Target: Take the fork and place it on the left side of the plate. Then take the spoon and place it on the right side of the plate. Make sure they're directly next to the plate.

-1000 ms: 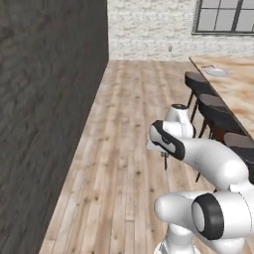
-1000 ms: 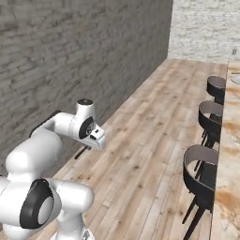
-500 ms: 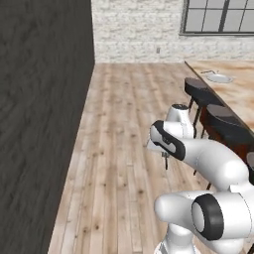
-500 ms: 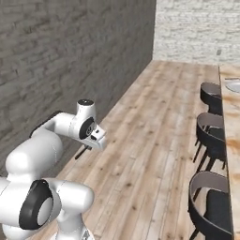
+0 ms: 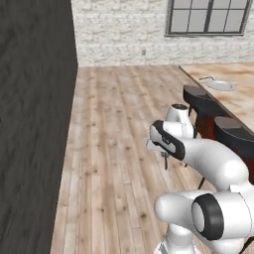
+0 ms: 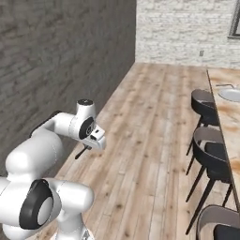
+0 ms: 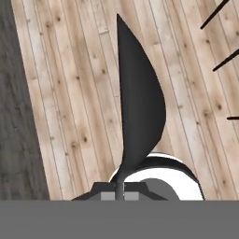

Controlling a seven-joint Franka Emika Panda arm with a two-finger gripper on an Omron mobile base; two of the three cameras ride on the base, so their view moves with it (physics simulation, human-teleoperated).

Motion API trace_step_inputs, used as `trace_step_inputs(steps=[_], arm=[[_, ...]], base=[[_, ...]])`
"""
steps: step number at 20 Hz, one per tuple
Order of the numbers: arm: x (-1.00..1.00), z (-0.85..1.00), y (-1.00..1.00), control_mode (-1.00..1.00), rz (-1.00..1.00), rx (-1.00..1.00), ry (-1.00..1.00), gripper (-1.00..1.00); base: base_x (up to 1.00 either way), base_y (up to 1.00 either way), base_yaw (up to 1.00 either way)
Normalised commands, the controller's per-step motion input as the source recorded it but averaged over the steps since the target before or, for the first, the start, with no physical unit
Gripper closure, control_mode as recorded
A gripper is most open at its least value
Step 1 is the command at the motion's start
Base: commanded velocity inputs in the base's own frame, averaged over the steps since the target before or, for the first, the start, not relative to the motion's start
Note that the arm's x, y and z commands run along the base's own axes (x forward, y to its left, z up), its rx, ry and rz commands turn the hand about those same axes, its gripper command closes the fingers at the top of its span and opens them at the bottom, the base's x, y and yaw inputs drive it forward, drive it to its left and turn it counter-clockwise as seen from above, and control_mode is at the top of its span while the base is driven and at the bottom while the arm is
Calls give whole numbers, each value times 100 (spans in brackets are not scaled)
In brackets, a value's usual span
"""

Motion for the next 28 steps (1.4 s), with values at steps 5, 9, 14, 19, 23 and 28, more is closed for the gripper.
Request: trace_step_inputs(steps=[5,9,14,19,23,28], arm=[[0,0,0,100,0,0,0,100],[0,0,0,100,0,0,0,100],[0,0,0,100,0,0,0,100],[0,0,0,100,0,0,0,100],[0,0,0,100,0,0,0,100],[0,0,0,100,0,0,0,100]], base=[[80,24,-24],[80,23,-24],[80,23,-24],[82,27,-22],[83,29,-21],[82,30,-22]])
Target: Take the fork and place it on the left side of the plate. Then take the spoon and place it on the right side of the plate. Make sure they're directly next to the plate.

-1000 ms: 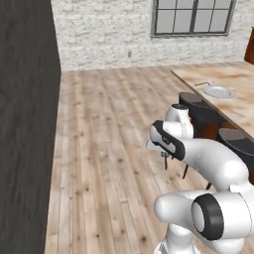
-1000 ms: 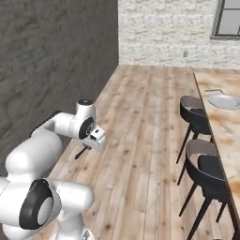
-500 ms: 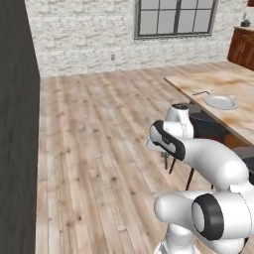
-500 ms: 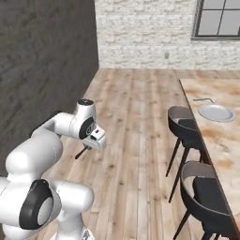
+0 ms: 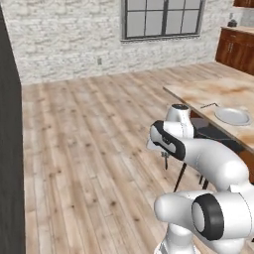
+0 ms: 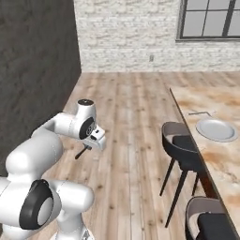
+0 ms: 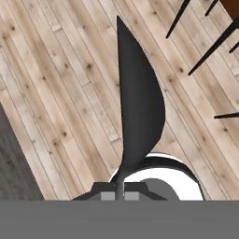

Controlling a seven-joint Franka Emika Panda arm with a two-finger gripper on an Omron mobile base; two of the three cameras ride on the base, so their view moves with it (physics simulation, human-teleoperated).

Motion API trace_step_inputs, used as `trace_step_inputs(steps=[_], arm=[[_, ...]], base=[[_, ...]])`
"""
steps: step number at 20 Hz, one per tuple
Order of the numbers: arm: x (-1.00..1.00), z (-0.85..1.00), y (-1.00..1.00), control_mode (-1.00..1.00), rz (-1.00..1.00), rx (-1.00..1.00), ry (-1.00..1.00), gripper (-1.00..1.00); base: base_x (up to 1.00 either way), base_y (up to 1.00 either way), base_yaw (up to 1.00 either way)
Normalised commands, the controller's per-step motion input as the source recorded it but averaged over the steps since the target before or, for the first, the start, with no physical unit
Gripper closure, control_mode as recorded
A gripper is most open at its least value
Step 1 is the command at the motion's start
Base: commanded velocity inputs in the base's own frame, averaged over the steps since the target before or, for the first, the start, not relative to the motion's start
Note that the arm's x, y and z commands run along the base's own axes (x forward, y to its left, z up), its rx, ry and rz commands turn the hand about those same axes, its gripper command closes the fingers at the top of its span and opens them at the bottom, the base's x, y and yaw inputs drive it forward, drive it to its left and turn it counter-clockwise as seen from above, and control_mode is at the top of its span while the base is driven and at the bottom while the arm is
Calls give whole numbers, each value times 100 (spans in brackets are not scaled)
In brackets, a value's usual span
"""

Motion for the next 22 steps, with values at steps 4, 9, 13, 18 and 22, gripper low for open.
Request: trace_step_inputs(steps=[4,9,13,18,22], arm=[[0,0,0,100,0,0,0,100],[0,0,0,100,0,0,0,100],[0,0,0,100,0,0,0,100],[0,0,0,100,0,0,0,100],[0,0,0,100,0,0,0,100]], base=[[81,30,-24],[69,33,-37],[49,33,-59],[36,28,-71],[40,28,-68]])
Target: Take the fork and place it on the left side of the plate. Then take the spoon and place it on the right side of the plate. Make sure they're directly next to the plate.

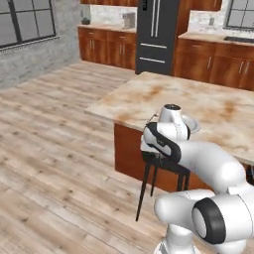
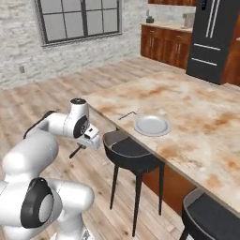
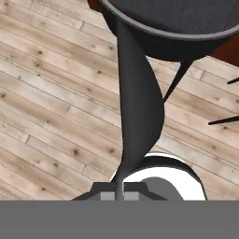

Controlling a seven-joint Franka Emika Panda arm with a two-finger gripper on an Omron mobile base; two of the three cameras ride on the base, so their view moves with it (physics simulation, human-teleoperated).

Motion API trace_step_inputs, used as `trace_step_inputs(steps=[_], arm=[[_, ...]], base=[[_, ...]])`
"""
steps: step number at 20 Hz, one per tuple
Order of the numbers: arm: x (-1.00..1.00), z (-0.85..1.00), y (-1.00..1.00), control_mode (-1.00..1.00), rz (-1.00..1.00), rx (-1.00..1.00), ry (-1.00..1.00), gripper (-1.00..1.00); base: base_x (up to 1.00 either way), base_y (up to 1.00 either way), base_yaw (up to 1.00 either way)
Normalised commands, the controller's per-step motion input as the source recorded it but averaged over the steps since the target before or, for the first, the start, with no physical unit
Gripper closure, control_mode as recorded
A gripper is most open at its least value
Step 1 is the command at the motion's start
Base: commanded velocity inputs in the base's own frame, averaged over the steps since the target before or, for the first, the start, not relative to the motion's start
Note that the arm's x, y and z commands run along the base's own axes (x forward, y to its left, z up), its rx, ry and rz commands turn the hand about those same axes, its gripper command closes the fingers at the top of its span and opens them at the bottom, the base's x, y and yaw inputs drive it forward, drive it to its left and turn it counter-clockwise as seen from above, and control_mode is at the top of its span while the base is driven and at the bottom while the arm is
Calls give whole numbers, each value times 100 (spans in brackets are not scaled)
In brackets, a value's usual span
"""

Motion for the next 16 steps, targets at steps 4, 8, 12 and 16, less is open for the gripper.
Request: trace_step_inputs(steps=[4,8,12,16], arm=[[0,0,0,100,0,0,0,100],[0,0,0,100,0,0,0,100],[0,0,0,100,0,0,0,100],[0,0,0,100,0,0,0,100]], base=[[42,27,-66],[43,27,-65],[57,21,-48],[64,8,-36]])
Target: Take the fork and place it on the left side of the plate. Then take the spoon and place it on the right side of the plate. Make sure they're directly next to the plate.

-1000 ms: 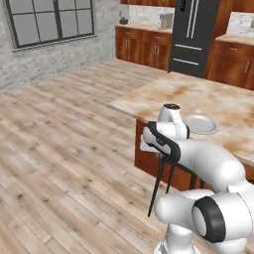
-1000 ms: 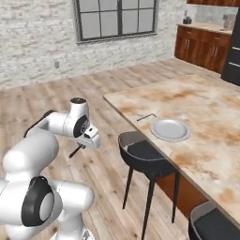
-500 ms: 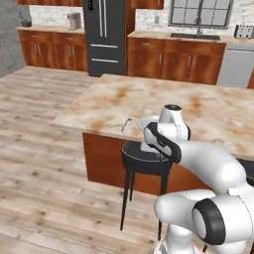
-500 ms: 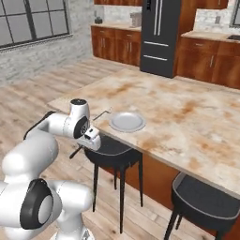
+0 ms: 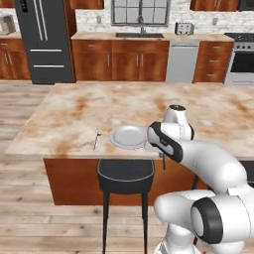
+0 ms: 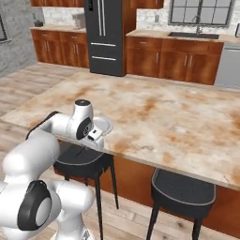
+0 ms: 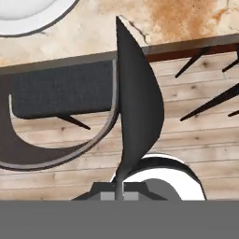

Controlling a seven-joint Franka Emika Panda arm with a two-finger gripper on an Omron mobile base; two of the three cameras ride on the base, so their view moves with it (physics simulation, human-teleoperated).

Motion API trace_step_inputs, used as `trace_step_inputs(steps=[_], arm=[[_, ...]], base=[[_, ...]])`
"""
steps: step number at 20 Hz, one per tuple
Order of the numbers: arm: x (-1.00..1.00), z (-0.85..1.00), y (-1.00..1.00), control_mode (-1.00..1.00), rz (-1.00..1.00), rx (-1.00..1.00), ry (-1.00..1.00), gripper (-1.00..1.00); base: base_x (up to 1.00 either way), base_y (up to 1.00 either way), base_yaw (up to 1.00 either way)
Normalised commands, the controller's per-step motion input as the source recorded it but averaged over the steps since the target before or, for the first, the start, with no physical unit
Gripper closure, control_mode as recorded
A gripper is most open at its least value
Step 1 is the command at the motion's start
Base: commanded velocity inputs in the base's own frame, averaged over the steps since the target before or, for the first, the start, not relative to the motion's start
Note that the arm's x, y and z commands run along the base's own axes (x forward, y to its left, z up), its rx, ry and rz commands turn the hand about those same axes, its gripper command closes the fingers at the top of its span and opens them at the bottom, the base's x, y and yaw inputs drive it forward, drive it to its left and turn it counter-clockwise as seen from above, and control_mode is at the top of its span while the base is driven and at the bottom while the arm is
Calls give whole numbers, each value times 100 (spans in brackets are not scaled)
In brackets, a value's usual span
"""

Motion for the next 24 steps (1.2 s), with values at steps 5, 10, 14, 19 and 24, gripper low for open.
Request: trace_step_inputs(steps=[5,10,14,19,24], arm=[[0,0,0,100,0,0,0,100],[0,0,0,100,0,0,0,100],[0,0,0,100,0,0,0,100],[0,0,0,100,0,0,0,100],[0,0,0,100,0,0,0,100]], base=[[74,-10,-10],[66,-10,-3],[31,-1,-4],[0,0,0],[0,0,0]])
